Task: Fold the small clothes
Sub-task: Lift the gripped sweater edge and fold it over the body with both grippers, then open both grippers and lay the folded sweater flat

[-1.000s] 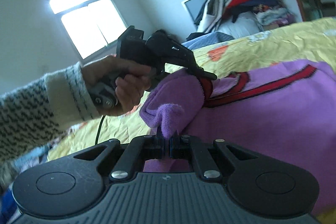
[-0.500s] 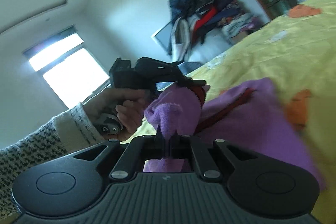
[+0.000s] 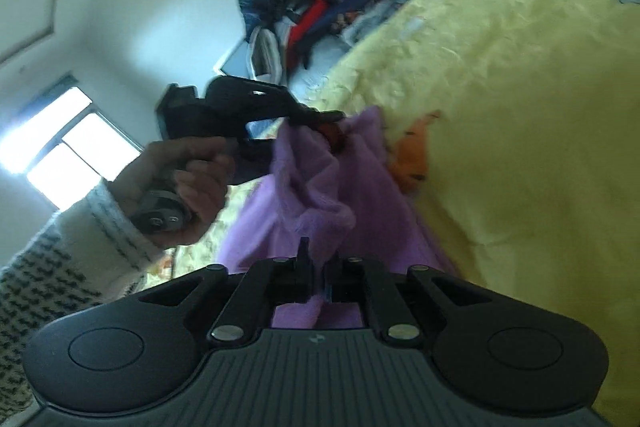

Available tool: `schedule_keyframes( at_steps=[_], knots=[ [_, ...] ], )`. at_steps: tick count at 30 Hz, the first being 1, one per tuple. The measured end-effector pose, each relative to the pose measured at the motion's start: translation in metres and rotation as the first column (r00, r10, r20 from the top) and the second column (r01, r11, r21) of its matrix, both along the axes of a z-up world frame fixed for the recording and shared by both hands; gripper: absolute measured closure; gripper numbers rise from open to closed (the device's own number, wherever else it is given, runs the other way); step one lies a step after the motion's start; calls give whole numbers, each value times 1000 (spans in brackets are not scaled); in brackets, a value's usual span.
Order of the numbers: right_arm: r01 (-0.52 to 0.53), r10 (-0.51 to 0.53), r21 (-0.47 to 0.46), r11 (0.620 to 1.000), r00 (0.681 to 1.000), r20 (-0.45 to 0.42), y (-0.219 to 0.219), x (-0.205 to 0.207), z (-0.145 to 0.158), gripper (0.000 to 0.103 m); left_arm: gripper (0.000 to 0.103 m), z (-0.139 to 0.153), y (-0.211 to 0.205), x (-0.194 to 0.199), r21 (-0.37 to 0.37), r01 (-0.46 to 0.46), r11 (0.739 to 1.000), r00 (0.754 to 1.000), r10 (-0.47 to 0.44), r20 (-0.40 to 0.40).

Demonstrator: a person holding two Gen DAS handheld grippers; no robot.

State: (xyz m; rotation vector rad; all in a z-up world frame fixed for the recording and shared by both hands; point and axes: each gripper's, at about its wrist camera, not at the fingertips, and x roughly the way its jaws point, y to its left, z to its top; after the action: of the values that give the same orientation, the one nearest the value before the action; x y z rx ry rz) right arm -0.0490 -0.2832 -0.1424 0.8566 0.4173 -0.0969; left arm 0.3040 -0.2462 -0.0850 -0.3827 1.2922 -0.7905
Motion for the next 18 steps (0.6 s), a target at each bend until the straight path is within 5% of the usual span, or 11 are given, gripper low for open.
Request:
schedule_keyframes(
  at_steps=[2, 3, 8, 9, 10, 11, 18],
  knots=[
    [2, -2, 6, 1000, 1000, -30, -2, -4, -1, 24, 35, 2, 1, 2, -62, -31, 998, 999, 30, -22],
    [-18, 17, 16, 1000, 1000, 11, -4, -8, 0, 20, 28, 9, 5, 3, -75, -61, 995, 998, 61, 2],
    [-28, 35, -188, 982, 999, 30, 3, -13, 22, 26, 20, 53, 43, -17, -95, -60, 994, 986, 73, 151],
    [-40, 49, -236, 971, 998, 31, 4, -11, 28, 34, 18, 59, 52, -25, -86, -51, 995, 982, 66, 179],
    [-53, 62, -292, 955, 998, 22, 5, -6, 33, 62, 12, 62, 67, -36, -62, -49, 997, 974, 62, 216],
    [-78, 88, -320, 944, 996, 18, 4, 0, 36, 79, 10, 64, 79, -46, -32, -51, 998, 968, 58, 243],
    [-231, 243, -479, 847, 969, -38, -14, 86, 55, 76, 11, 39, 154, -144, 136, -52, 989, 914, -8, 405]
  ],
)
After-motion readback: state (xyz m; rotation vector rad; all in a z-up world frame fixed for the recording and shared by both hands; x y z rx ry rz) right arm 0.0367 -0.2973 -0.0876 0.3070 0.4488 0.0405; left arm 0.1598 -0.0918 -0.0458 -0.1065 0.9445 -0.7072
